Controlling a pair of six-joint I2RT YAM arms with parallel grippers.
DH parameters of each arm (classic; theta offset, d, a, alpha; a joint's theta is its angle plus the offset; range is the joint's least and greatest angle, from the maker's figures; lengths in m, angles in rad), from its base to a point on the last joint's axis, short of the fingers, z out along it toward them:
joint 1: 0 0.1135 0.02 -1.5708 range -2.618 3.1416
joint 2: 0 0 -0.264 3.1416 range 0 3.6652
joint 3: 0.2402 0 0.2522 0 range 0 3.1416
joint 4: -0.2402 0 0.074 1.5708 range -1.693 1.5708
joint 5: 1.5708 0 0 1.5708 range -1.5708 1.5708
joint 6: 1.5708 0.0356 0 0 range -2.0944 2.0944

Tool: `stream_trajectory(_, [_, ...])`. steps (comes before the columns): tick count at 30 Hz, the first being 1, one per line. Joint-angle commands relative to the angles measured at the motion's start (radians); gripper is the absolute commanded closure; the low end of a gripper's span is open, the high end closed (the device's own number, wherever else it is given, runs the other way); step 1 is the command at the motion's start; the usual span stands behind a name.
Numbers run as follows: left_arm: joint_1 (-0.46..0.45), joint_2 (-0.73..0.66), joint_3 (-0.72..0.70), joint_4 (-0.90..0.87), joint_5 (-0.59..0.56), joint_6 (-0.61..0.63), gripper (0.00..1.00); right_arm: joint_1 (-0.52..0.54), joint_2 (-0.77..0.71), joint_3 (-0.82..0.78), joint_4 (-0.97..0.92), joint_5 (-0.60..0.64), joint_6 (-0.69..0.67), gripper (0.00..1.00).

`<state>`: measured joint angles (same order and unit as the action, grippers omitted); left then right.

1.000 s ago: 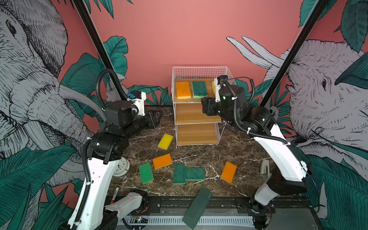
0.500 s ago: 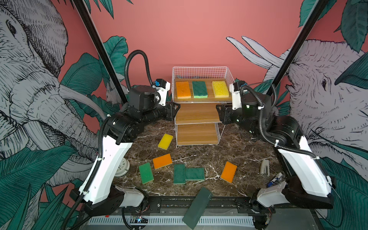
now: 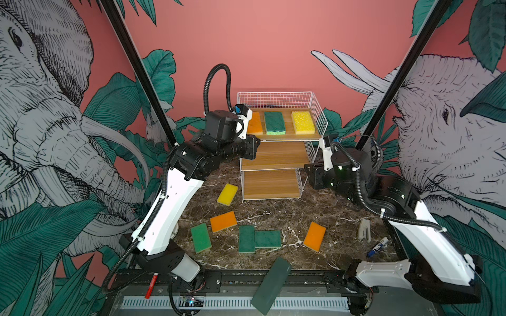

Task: Arrange cleaning sponges on a shelf
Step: Move the cleaning sponge to the shelf.

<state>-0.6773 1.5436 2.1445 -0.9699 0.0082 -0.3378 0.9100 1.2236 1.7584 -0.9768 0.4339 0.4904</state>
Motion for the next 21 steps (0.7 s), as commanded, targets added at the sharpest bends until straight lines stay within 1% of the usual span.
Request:
stream_trajectory(1, [-0.003, 0.008, 0.035, 0.022, -0.030, -0.010, 0.77, 0.004, -0.045, -0.016, 0.036, 0.032, 0.024, 0.48])
stream_trajectory(9, [-0.003, 0.027, 0.030, 0.074, -0.089, -0.026, 0.76, 0.005, -0.088, -0.058, 0.041, 0.055, 0.030, 0.47])
stream_trajectory(21, [-0.002, 0.054, 0.026, 0.096, -0.093, -0.040, 0.75, 0.006, -0.113, -0.087, 0.048, 0.055, 0.040, 0.44])
